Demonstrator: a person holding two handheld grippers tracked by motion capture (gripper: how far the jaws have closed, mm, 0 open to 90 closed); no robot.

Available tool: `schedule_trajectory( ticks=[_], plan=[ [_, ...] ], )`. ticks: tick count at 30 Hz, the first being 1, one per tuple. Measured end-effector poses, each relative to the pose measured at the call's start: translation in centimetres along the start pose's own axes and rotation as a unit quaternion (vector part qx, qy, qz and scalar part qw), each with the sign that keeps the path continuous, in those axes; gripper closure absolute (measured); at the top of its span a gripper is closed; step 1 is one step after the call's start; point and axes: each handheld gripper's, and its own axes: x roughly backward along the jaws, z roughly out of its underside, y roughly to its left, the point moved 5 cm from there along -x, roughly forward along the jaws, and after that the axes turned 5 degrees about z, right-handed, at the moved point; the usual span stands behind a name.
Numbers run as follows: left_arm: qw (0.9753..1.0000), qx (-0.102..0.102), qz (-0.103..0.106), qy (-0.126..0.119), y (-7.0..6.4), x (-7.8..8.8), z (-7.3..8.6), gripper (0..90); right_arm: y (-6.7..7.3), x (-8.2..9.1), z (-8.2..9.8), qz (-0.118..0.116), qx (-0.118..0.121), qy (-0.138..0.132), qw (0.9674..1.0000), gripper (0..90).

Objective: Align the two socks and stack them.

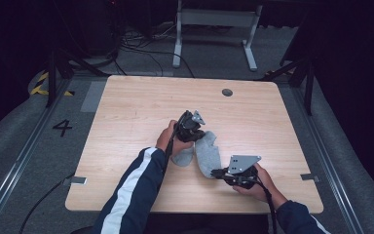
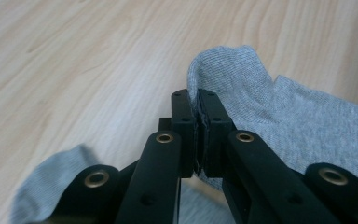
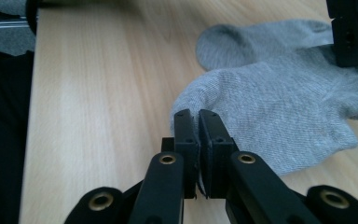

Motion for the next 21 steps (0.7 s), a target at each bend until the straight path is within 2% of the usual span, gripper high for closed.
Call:
schedule_trajectory(
  ticks=[1,3,5,6,7,9,10,11,12,14,17,21],
  plan=[
    [1.0000,0.000,0.000,0.000,0.0,0.0,0.0,86.5,0.0,0.0,0.0,0.000,0.000,0.000,1.0000,86.7],
    [1.0000,0.000,-0.010,0.000,0.7,0.7,0.3,86.5,-0.4,-0.9,-1.1,0.003,0.003,-0.007,1.0000,86.7],
    [0.9998,0.008,-0.018,-0.009,1.4,1.2,0.7,86.5,-0.5,-1.1,-1.4,0.001,0.002,-0.010,0.9999,86.7],
    [0.9995,0.013,-0.027,-0.005,2.1,1.8,1.0,86.5,-0.9,-1.7,-2.3,0.002,-0.003,-0.020,0.9998,86.7],
    [0.9995,0.013,-0.027,-0.005,2.1,1.8,1.0,86.5,-0.9,-1.7,-2.3,0.002,-0.003,-0.020,0.9998,86.7],
    [0.9986,0.032,-0.038,-0.017,3.5,2.5,1.8,86.5,-1.3,-2.9,-3.3,0.000,-0.005,-0.034,0.9994,86.7],
    [0.9985,0.035,-0.041,-0.013,3.7,2.7,2.0,86.5,-1.4,-3.6,-3.6,-0.001,-0.006,-0.035,0.9994,86.7],
    [0.9985,0.035,-0.041,-0.013,3.7,2.7,2.0,86.4,-1.4,-3.6,-3.6,-0.001,-0.006,-0.035,0.9994,86.7],
    [0.9981,0.039,-0.047,-0.009,4.4,3.0,2.6,86.4,-1.4,-4.8,-4.0,-0.004,-0.004,-0.033,0.9994,86.7],
    [0.9979,0.040,-0.051,-0.004,4.8,3.1,2.9,86.4,-1.4,-5.1,-4.2,-0.004,-0.004,-0.032,0.9995,86.8],
    [0.9968,0.054,-0.059,-0.004,6.1,3.7,3.8,86.4,-1.4,-7.0,-5.0,-0.004,-0.002,-0.031,0.9995,86.8],
    [0.9952,0.066,-0.073,-0.003,6.6,3.3,4.4,86.3,-1.3,-8.0,-5.3,0.000,0.001,-0.023,0.9997,86.8]
  ],
)
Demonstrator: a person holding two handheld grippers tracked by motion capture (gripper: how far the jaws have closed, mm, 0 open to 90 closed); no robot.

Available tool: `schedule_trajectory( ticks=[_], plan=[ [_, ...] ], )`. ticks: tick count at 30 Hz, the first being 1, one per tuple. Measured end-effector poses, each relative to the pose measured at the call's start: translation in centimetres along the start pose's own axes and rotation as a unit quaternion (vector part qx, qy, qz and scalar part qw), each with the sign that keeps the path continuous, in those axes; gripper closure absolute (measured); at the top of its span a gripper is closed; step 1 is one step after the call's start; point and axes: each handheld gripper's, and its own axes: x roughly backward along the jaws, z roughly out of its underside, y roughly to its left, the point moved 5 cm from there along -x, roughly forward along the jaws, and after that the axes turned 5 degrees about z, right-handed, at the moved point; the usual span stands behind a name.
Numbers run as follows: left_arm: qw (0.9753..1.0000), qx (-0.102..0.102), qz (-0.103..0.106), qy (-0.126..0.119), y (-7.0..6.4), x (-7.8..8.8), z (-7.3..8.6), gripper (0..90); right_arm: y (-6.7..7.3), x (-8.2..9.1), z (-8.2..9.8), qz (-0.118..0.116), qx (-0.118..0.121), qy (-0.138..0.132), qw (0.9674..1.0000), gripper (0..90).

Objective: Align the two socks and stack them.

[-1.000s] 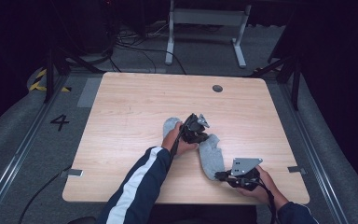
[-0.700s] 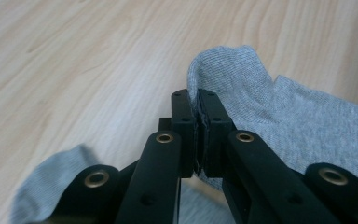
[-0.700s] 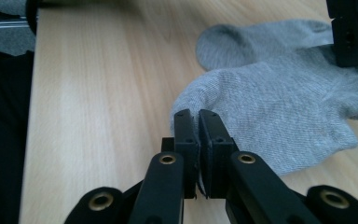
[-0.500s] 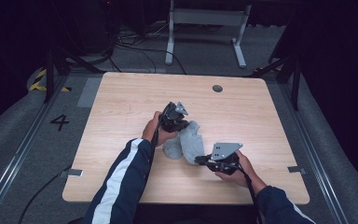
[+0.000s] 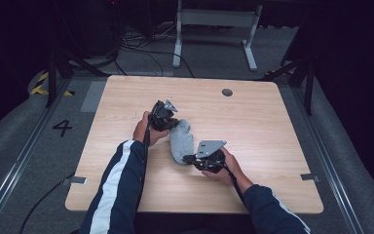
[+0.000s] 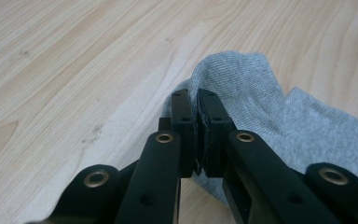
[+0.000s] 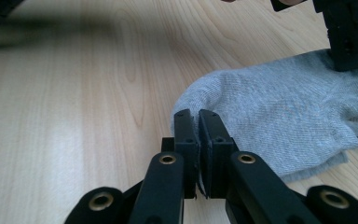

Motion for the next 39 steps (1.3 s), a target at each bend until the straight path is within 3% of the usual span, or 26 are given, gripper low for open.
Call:
schedule_trajectory(
  ticks=[4,8,10,12,19,22,29,34,36,39],
  plan=[
    [0.9999,0.002,-0.007,0.008,0.2,-1.2,0.4,86.3,0.1,-1.3,0.2,0.000,0.000,0.019,0.9998,86.7],
    [0.9998,0.005,0.004,0.016,-0.1,-2.4,1.0,87.0,0.5,-2.0,1.0,-0.005,0.003,0.038,0.9993,86.7],
    [0.9998,-0.007,0.006,0.016,-0.4,-2.8,1.4,87.2,0.7,-2.0,1.6,-0.013,0.001,0.046,0.9989,86.7],
    [0.9999,-0.002,0.012,0.012,-0.6,-2.7,1.5,87.3,0.7,-1.5,2.2,-0.021,-0.013,0.041,0.9989,86.8],
    [0.9992,-0.018,0.029,0.020,-2.6,-1.2,3.2,87.5,1.3,0.6,3.8,-0.044,-0.022,0.037,0.9981,86.7],
    [0.9991,-0.022,0.030,0.022,-3.0,-0.5,3.6,87.7,1.7,1.0,3.9,-0.044,-0.016,0.042,0.9980,86.7],
    [0.9986,-0.042,0.015,-0.029,-3.1,1.8,1.5,87.9,1.4,1.7,3.1,-0.017,0.003,0.036,0.9992,86.7],
    [0.9989,-0.037,0.014,-0.026,-2.7,1.2,1.2,87.8,1.0,1.6,2.5,-0.005,0.008,0.036,0.9993,86.6],
    [0.9995,-0.032,0.007,0.003,-2.2,-0.2,2.0,87.7,0.9,1.2,2.8,-0.002,0.013,0.047,0.9988,86.5],
    [0.9994,-0.030,0.005,0.014,-2.0,-1.4,2.6,87.0,0.8,0.6,3.2,-0.005,0.002,0.055,0.9985,86.1]
  ],
)
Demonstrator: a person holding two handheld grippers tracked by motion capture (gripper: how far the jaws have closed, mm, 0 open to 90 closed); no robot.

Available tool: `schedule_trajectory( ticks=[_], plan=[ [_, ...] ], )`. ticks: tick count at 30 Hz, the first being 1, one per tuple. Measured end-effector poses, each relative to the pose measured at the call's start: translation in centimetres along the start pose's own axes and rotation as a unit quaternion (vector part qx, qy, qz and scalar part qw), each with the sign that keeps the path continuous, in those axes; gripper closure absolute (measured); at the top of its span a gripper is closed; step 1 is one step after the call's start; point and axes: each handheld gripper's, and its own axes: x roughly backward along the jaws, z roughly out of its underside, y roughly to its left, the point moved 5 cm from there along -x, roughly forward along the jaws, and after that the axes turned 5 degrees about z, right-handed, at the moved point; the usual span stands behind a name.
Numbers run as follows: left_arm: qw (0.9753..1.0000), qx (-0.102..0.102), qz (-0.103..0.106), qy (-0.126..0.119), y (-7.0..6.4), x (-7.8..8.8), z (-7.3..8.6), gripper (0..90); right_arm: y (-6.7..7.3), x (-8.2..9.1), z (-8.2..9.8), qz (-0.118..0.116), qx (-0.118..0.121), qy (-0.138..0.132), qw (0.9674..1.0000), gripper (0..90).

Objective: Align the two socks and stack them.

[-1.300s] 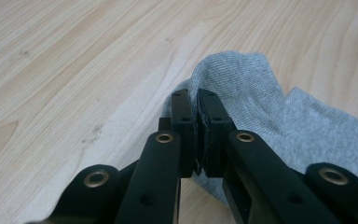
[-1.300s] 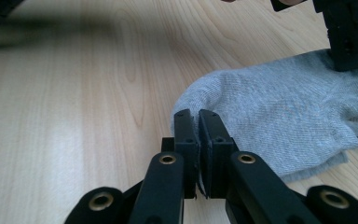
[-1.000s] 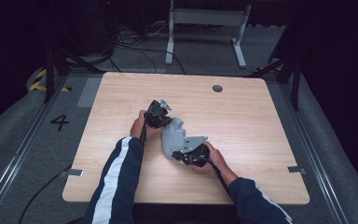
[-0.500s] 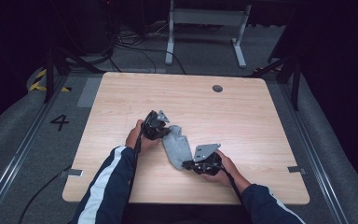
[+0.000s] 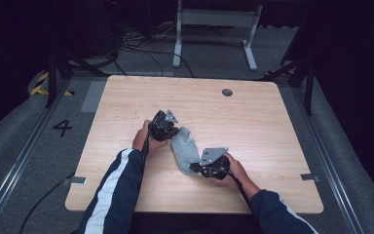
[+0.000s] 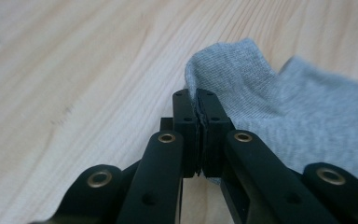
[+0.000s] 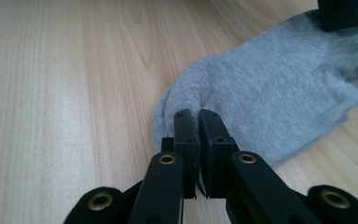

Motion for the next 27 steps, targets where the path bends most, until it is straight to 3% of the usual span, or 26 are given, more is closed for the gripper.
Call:
schedule_trajectory(
  ticks=[2,3,4,5,6,7,9,10,11,12,14,15,16,19,20,21,22,23,27],
  plan=[
    [0.9999,0.000,0.000,-0.012,0.2,-0.6,0.3,84.8,-0.1,-0.2,0.3,-0.005,-0.016,-0.004,0.9999,85.9],
    [0.9996,0.017,-0.005,-0.023,0.3,-0.8,0.2,78.8,-0.2,-0.2,0.4,-0.007,-0.021,-0.004,0.9997,85.7],
    [0.9996,0.017,-0.005,-0.023,0.3,-0.8,0.2,73.6,-0.2,-0.2,0.4,-0.006,-0.021,-0.004,0.9997,85.6],
    [0.9994,0.016,-0.029,-0.014,0.3,-0.6,0.0,67.5,-0.1,-0.2,0.4,-0.004,-0.023,-0.005,0.9997,85.4],
    [0.9994,0.016,-0.029,-0.014,0.3,-0.6,0.0,62.3,-0.1,-0.2,0.4,-0.004,-0.023,-0.005,0.9997,85.4],
    [0.9991,0.016,-0.037,-0.014,0.2,-0.1,-0.2,62.3,-0.1,-0.2,0.4,-0.003,-0.025,-0.005,0.9997,85.3],
    [0.9975,0.020,-0.047,-0.050,-0.8,2.3,-0.9,51.6,-0.1,-0.1,0.6,-0.003,-0.035,-0.011,0.9993,82.8],
    [0.9975,0.020,-0.047,-0.050,-0.8,2.3,-0.9,49.6,-0.1,0.0,0.7,-0.003,-0.040,-0.012,0.9991,79.7],
    [0.9974,0.014,-0.017,-0.069,-2.7,3.8,-0.8,49.1,-0.2,0.1,0.7,0.003,-0.038,-0.009,0.9992,73.1],
    [0.9973,0.008,-0.002,-0.073,-4.0,4.2,-0.5,47.7,-0.3,0.2,0.7,0.006,-0.036,-0.006,0.9993,65.5],
    [0.9976,-0.027,0.014,-0.063,-6.4,4.4,0.4,48.2,-0.8,0.9,0.4,0.018,-0.038,0.000,0.9991,60.4],
    [0.9976,-0.027,0.014,-0.063,-6.4,4.4,0.4,48.0,-1.2,1.6,0.2,0.022,-0.039,-0.007,0.9990,58.8],
    [0.9972,-0.039,0.031,-0.057,-8.3,4.3,1.4,48.7,-1.9,2.5,-0.2,0.026,-0.043,-0.020,0.9985,58.3],
    [0.9966,-0.048,0.040,-0.054,-9.4,4.2,1.8,50.8,-4.0,4.1,-0.9,0.061,-0.065,-0.034,0.9955,58.8],
    [0.9955,-0.049,0.058,-0.058,-10.1,4.0,1.7,51.7,-4.5,4.3,-1.2,0.066,-0.067,-0.037,0.9948,59.7],
    [0.9955,-0.049,0.058,-0.058,-10.1,4.0,1.7,51.9,-4.5,4.3,-1.2,0.066,-0.067,-0.037,0.9948,59.7],
    [0.9948,-0.043,0.070,-0.061,-10.5,3.5,1.6,52.2,-5.4,4.0,-1.9,0.075,-0.058,-0.036,0.9948,63.0],
    [0.9948,-0.043,0.070,-0.061,-10.5,3.5,1.6,53.2,-5.4,4.0,-1.9,0.075,-0.058,-0.036,0.9948,63.0],
    [0.9925,-0.058,0.096,-0.049,-11.3,2.4,1.7,56.1,-6.8,1.7,-3.2,0.068,-0.042,-0.023,0.9965,70.7]
  ],
)
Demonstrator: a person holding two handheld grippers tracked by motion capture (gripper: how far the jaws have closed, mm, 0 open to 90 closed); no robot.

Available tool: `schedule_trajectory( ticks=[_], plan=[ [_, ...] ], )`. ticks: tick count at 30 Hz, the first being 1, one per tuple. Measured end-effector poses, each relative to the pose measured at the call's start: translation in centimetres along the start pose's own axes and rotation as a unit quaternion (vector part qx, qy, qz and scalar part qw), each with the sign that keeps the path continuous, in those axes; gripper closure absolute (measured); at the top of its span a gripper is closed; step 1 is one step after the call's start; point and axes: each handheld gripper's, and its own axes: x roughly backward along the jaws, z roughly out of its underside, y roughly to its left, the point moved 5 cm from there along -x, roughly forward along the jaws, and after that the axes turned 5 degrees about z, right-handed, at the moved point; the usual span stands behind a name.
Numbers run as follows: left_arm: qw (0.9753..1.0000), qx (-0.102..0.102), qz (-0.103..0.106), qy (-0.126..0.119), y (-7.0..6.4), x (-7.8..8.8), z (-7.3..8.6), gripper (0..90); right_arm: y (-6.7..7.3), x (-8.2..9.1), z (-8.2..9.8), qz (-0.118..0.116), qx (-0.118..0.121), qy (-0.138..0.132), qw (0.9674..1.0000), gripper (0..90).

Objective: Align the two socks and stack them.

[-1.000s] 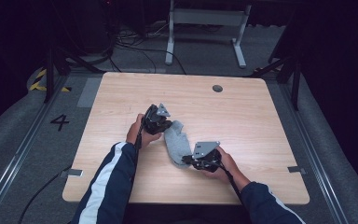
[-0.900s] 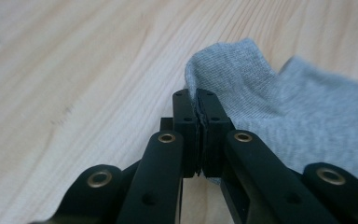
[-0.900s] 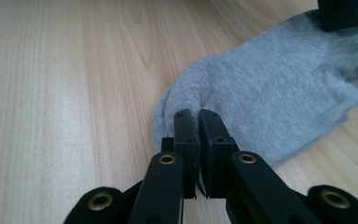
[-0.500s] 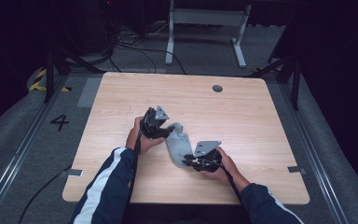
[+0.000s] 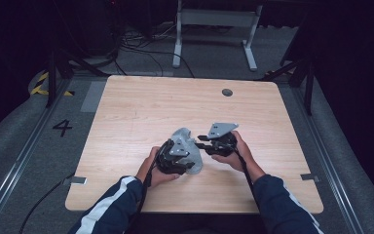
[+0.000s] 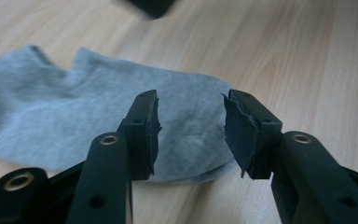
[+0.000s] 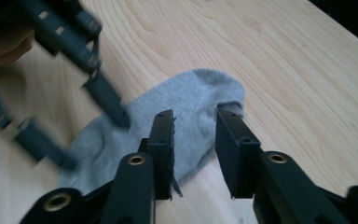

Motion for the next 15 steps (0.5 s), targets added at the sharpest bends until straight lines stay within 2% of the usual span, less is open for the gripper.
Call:
schedule_trajectory(
  ticks=[3,6,8,9,11,13,15],
  plan=[
    [0.9999,-0.005,0.013,0.008,-0.2,-0.5,0.3,58.9,-0.2,-2.5,0.2,-0.014,-0.001,0.019,0.9997,74.2],
    [0.9994,-0.013,0.022,0.021,-0.3,-0.9,0.8,61.1,-0.6,-4.1,1.1,0.002,0.014,0.055,0.9984,75.5],
    [0.9992,-0.007,0.032,0.023,-0.5,-1.0,1.0,61.7,-1.3,-4.8,2.3,0.010,0.003,0.086,0.9962,75.1],
    [0.9990,-0.004,0.040,0.021,-0.6,-1.0,1.0,61.7,-1.6,-4.7,2.8,-0.005,-0.014,0.080,0.9966,75.5],
    [0.9985,-0.008,0.048,0.023,-0.9,-1.0,1.0,62.0,-1.6,-4.4,3.1,-0.014,-0.017,0.081,0.9965,78.2],
    [0.9982,-0.013,0.053,0.026,-1.0,-0.9,1.0,62.1,-1.4,-4.1,3.2,-0.017,-0.017,0.083,0.9963,78.5],
    [0.9972,-0.021,0.066,0.030,-1.5,-0.9,1.0,62.4,-0.9,-3.2,3.6,-0.011,-0.002,0.097,0.9952,79.6]
  ],
)
